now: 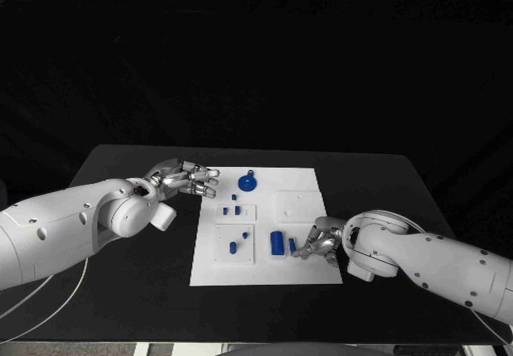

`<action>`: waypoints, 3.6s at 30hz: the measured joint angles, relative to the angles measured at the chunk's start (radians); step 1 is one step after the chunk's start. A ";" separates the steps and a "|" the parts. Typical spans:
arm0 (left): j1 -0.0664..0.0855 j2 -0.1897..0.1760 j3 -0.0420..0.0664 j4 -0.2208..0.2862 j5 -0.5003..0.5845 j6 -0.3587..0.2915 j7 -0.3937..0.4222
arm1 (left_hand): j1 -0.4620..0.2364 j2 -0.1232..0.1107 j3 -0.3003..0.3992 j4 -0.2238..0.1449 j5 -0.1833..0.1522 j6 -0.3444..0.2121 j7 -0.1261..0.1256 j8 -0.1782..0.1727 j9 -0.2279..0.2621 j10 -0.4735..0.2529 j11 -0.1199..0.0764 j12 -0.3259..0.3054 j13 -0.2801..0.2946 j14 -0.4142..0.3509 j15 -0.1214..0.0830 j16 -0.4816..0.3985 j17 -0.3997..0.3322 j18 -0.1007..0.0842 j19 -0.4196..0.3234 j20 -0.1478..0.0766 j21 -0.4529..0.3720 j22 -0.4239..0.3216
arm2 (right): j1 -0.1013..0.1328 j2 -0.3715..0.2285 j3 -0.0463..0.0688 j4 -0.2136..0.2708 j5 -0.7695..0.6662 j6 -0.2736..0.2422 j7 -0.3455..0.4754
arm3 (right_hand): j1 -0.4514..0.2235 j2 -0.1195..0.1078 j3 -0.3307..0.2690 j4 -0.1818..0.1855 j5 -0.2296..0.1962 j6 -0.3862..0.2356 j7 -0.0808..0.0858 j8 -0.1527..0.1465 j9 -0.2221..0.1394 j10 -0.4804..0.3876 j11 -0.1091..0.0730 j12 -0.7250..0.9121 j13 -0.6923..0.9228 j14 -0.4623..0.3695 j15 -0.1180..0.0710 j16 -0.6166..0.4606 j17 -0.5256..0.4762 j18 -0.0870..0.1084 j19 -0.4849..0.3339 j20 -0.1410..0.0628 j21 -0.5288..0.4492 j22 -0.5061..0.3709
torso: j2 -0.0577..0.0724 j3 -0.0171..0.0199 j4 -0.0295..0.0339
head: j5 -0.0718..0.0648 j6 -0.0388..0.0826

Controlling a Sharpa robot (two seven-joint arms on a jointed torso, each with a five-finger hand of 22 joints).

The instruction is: Assemble the parts on the task board

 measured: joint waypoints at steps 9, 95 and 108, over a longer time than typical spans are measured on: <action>0.000 0.000 0.000 0.000 0.000 0.000 -0.001 | 0.000 0.000 0.000 0.000 0.000 0.000 0.000 0.000 0.000 0.000 0.000 0.000 0.000 0.000 0.000 0.000 0.000 0.000 0.000 0.000 0.000 0.000 | 0.000 0.006 0.000 -0.004 0.001 -0.003 0.001 | -0.009 0.009 0.003 -0.003 0.000 0.000 0.000 0.000 0.000 0.000 0.000 0.000 0.002 0.000 0.000 0.000 0.002 0.000 0.000 0.000 0.000 0.001 | 0.000 0.0006 -0.0006 | 0.000 0.000; -0.021 0.117 0.042 -0.211 0.177 -0.160 0.144 | -0.881 -0.013 -0.010 -0.011 -0.049 -0.864 -0.141 -0.108 -0.058 -1.051 -0.110 -0.062 -0.054 -1.157 -0.074 -0.085 -0.075 -0.029 -1.004 -0.046 -0.100 -0.117 | 0.236 0.223 -0.032 -0.562 0.822 -0.250 0.747 | -0.799 0.121 -0.230 -0.106 -0.020 -1.138 -0.023 -0.052 -0.082 -1.211 0.059 -1.033 -1.238 -1.305 0.105 -0.972 -1.058 -0.040 -1.369 0.154 -0.538 -1.120 | -0.094 0.0279 -0.0433 | 0.047 0.165; -0.152 0.018 0.120 0.171 0.206 -0.461 0.248 | -1.245 -0.013 -0.008 -0.013 -0.053 -0.934 -0.148 -0.112 -0.062 -1.123 -0.122 -0.066 -0.059 -1.235 -0.088 -0.090 -0.080 -0.044 -1.097 -0.068 -0.108 -0.125 | 0.282 0.115 -0.229 -0.163 1.031 -0.554 0.911 | -1.092 0.112 -0.230 -0.095 -0.043 -1.239 -0.037 -0.056 -0.088 -1.333 0.044 -1.038 -1.244 -1.437 0.092 -0.978 -1.064 -0.062 -1.454 0.120 -0.546 -1.126 | -0.117 0.0528 -0.0693 | 0.068 0.161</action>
